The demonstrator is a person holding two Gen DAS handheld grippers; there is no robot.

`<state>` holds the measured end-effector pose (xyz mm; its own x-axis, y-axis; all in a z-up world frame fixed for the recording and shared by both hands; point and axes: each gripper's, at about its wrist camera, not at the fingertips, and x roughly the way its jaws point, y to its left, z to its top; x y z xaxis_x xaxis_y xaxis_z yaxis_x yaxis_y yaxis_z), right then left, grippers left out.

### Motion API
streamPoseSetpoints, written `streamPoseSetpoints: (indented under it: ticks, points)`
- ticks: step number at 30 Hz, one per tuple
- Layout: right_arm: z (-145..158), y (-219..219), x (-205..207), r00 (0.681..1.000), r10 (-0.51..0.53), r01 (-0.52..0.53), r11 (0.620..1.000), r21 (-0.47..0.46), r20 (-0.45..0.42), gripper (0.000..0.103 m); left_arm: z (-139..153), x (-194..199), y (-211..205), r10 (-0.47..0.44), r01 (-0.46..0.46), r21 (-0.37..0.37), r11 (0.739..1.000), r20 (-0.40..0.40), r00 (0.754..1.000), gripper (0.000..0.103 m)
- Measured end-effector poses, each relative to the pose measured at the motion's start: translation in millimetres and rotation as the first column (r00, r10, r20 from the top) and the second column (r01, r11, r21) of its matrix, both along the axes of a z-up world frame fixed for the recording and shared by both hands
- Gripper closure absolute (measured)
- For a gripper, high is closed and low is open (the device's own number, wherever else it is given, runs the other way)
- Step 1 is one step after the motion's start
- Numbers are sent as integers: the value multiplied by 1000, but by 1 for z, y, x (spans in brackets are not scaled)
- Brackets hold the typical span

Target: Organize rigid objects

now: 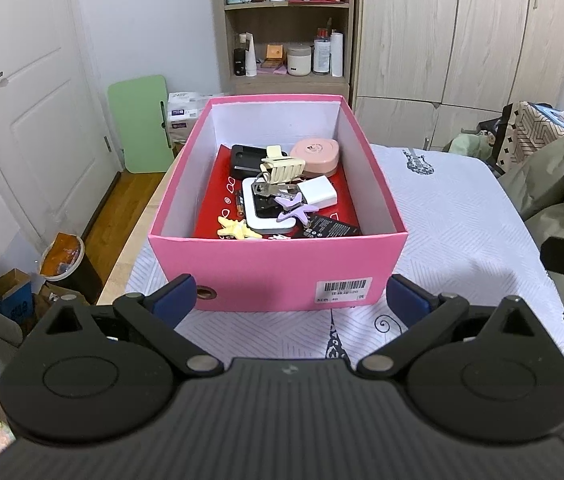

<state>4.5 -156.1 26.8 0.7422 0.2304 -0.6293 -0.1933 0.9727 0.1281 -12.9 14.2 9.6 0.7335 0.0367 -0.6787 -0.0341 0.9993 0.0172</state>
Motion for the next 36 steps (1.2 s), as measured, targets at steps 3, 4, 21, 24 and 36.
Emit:
streamPoseSetpoints:
  ticks: [3, 4, 21, 24, 36]
  points:
    - [0, 0, 0, 1000, -1, 1, 1000, -2, 0, 0, -1, 1, -1, 0, 0, 4, 1000, -1, 1000, 0]
    - [0, -1, 0, 1000, -4, 4, 1000, -5, -1, 0, -1, 1, -2, 0, 0, 5, 1000, -2, 1000, 0]
    - [-6, -6, -2, 1000, -26, 26, 1000, -14, 1, 0, -4, -1, -5, -9, 9, 6, 1000, -5, 1000, 0]
    - [-6, -8, -2, 1000, -31, 31, 1000, 2, -1, 0, -4, -1, -5, -9, 9, 11, 1000, -11, 1000, 0]
    - [-8, -9, -4, 999, -44, 44, 999, -11, -5, 0, -6, 0, -1, 3, -3, 10, 1000, -25, 1000, 0]
